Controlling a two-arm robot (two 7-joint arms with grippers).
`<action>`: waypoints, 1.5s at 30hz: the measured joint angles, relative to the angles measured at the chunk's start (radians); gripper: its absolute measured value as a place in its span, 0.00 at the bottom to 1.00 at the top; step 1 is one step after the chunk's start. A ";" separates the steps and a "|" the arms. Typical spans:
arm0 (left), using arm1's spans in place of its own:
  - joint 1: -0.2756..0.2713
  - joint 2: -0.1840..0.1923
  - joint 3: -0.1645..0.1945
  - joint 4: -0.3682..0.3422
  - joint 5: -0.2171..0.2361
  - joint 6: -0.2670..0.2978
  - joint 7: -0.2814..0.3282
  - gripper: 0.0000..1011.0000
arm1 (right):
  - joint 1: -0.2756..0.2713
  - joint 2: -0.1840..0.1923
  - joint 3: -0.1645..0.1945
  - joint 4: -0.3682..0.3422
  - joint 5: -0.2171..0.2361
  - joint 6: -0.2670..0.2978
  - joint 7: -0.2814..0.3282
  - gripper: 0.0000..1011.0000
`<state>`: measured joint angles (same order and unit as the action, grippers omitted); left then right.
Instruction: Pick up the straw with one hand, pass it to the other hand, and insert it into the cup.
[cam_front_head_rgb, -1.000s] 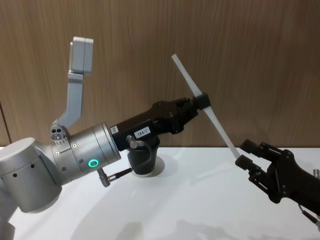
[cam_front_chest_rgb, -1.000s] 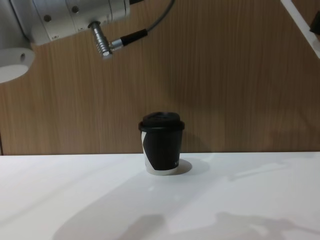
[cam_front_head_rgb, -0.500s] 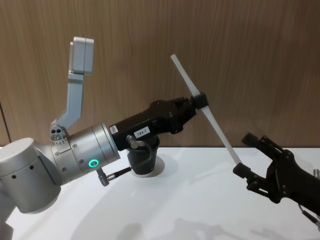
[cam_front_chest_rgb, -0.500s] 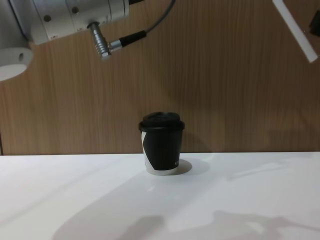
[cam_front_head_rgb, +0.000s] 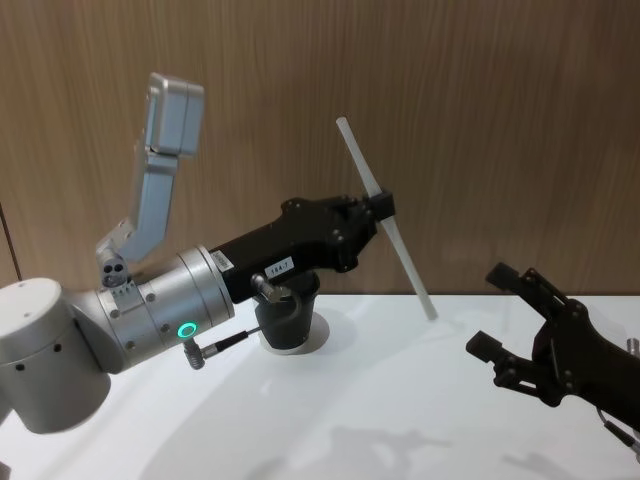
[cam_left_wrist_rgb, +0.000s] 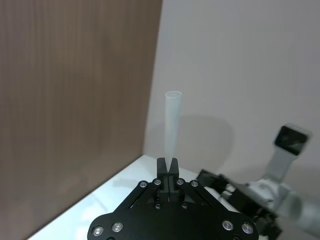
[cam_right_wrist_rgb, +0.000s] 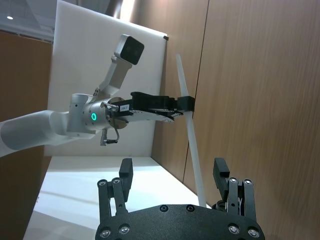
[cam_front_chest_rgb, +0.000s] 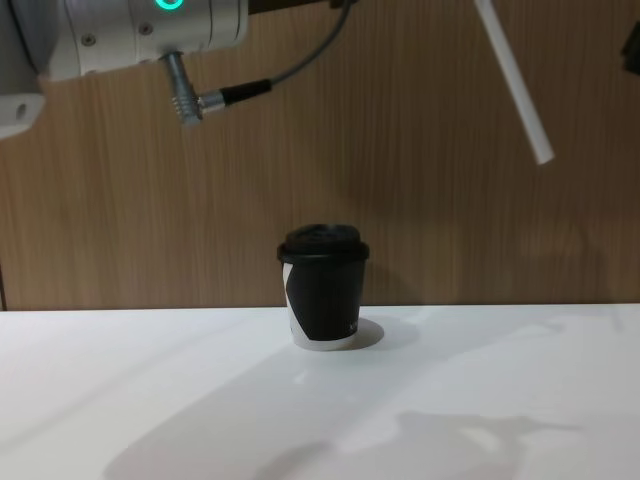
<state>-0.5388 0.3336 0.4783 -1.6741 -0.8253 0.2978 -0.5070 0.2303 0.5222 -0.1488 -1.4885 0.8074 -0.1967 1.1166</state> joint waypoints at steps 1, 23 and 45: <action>0.000 0.003 0.001 -0.004 0.006 -0.002 0.008 0.00 | 0.000 0.000 0.000 0.000 0.000 0.000 0.000 0.99; -0.003 0.064 0.046 -0.101 0.297 -0.008 0.284 0.00 | 0.000 0.000 0.000 0.000 0.000 0.000 0.000 0.99; -0.006 0.063 -0.004 -0.094 0.390 0.101 0.435 0.00 | 0.000 0.000 0.000 0.000 0.000 0.000 0.000 0.99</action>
<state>-0.5451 0.3961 0.4741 -1.7686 -0.4349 0.3992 -0.0719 0.2303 0.5222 -0.1488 -1.4885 0.8074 -0.1966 1.1166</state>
